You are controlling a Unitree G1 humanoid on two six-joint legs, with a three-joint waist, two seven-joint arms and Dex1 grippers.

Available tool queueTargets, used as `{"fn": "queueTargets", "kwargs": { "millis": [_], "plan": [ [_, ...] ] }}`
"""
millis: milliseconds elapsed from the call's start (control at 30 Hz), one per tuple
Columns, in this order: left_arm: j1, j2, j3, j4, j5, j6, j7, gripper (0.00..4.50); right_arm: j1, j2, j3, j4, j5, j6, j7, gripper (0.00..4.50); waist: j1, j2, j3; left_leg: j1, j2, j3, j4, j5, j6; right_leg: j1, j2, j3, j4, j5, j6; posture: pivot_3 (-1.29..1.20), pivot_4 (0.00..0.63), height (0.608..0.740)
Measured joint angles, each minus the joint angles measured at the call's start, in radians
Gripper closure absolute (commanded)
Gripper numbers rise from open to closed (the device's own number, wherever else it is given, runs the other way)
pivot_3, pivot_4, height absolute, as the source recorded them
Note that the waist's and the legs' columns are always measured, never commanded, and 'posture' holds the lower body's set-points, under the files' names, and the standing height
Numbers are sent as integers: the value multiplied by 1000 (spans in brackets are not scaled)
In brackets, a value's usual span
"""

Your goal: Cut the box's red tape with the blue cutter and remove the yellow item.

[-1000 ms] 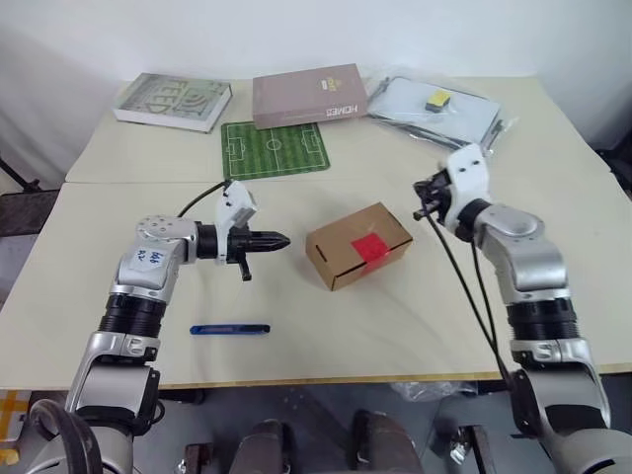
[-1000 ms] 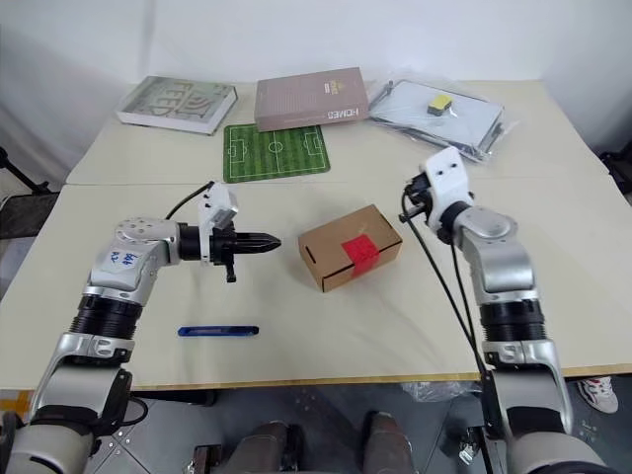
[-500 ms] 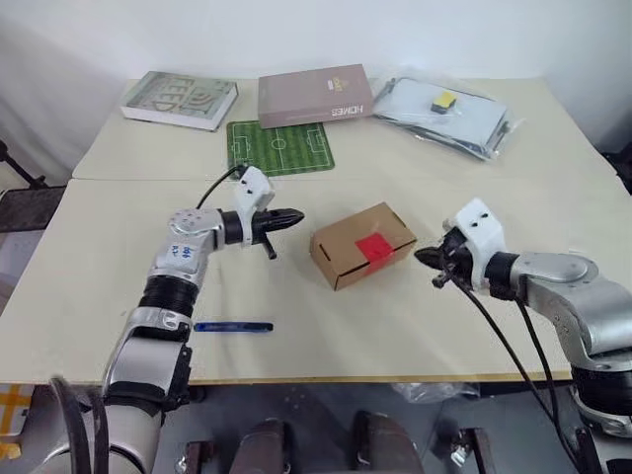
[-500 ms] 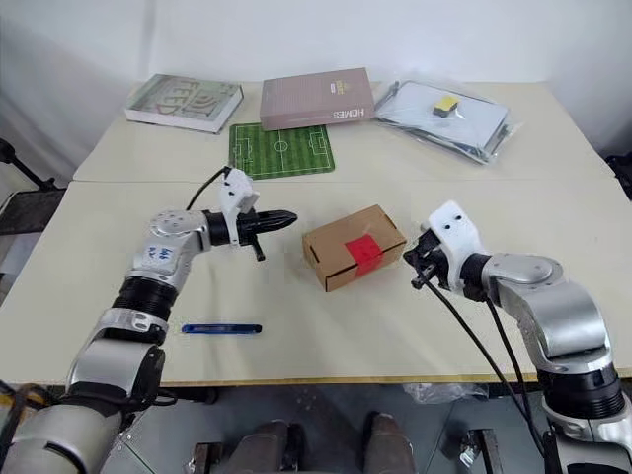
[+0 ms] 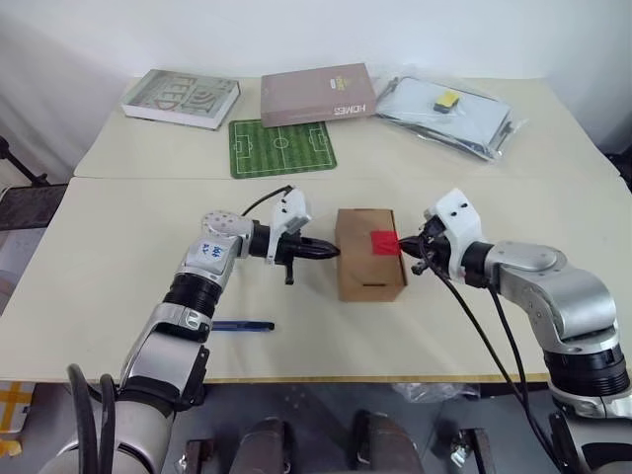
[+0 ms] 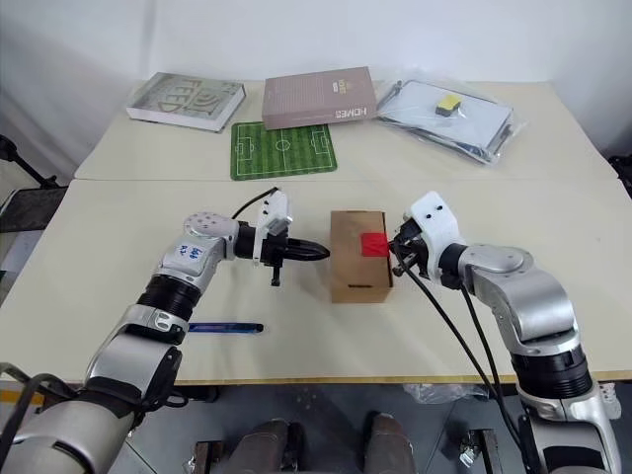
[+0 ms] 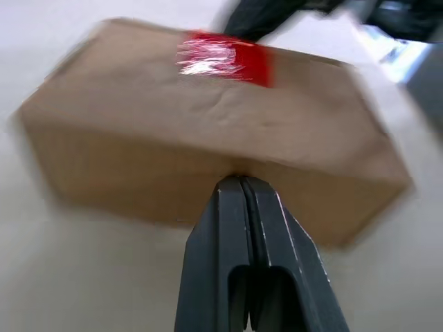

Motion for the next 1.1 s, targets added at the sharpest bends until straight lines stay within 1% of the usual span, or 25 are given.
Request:
{"fn": "queueTargets", "kwargs": {
  "millis": [167, 300, 367, 467, 567, 700, 833, 900, 1033, 1100],
  "plan": [
    [62, -12, -52, -186, -49, 162, -63, 4477, -37, 20, 20, 41, -3, -38, 7, 4483, -2, 0, 0, -1, 0, -1, 2, 0, 0, 0, 0, 0, 1, 0, 0, 0, 150, 740],
    [64, -44, -66, -267, -67, 207, -37, 4477, -71, 37, 44, 88, -14, -104, 9, 4483, -1, 0, 0, -2, 1, -1, 5, 0, 0, 0, 0, 0, 3, 0, 0, 0, 150, 740],
    [70, -29, -60, -281, -67, 209, -6, 4477, -71, 36, 27, 94, -30, -122, -14, 4483, -1, 0, 0, -2, 1, -1, 6, 0, 0, 0, 0, 0, 3, 0, 0, 0, 150, 740],
    [73, 3, -36, -281, -68, 213, 25, 4477, -71, 18, -37, 92, -32, -122, -46, 4483, -1, 0, 0, -2, 1, -2, 6, 0, 0, 0, 0, 0, 3, 0, 0, 0, 150, 740],
    [73, 66, 8, -280, -69, 220, 58, 4477, -44, -27, -111, 45, -22, -89, -56, 4483, 0, 0, 0, -2, 1, -2, 6, 0, 1, 0, 0, 0, 3, 0, 0, 0, 150, 740],
    [57, 127, 73, -252, -63, 199, 140, 4477, 55, -96, -179, -70, 11, 3, -51, 4483, 4, 0, 0, -2, 1, -2, 7, -1, 1, 0, 0, 0, 3, 0, 0, 0, 150, 740],
    [-5, 125, 111, -134, -29, 113, 260, 4477, 140, -151, -184, -189, 73, 116, -23, 4483, 14, 0, 0, -3, 1, -2, 8, -1, 2, 0, 0, 0, 3, 0, 0, 0, 150, 740],
    [-17, 116, 111, -84, -10, 74, 285, 4477, 165, -173, -184, -236, 99, 162, -12, 4483, 19, 0, 0, -3, 1, -1, 8, -2, 3, 0, 0, 1, 3, 0, 0, 0, 150, 740],
    [4, 72, 76, -59, -4, 57, 268, 4477, 237, -226, -204, -353, 162, 250, 11, 4483, 26, 0, 0, -4, 1, -2, 9, -2, 3, 0, 0, 0, 2, 1, 0, 0, 150, 740],
    [26, 50, 48, -59, -1, 55, 254, 4477, 263, -227, -224, -406, 198, 284, 14, 4483, 26, 0, 0, -4, 1, -2, 10, -3, 4, 0, 0, 0, 2, 1, 1, 0, 150, 740]
  ]
}}
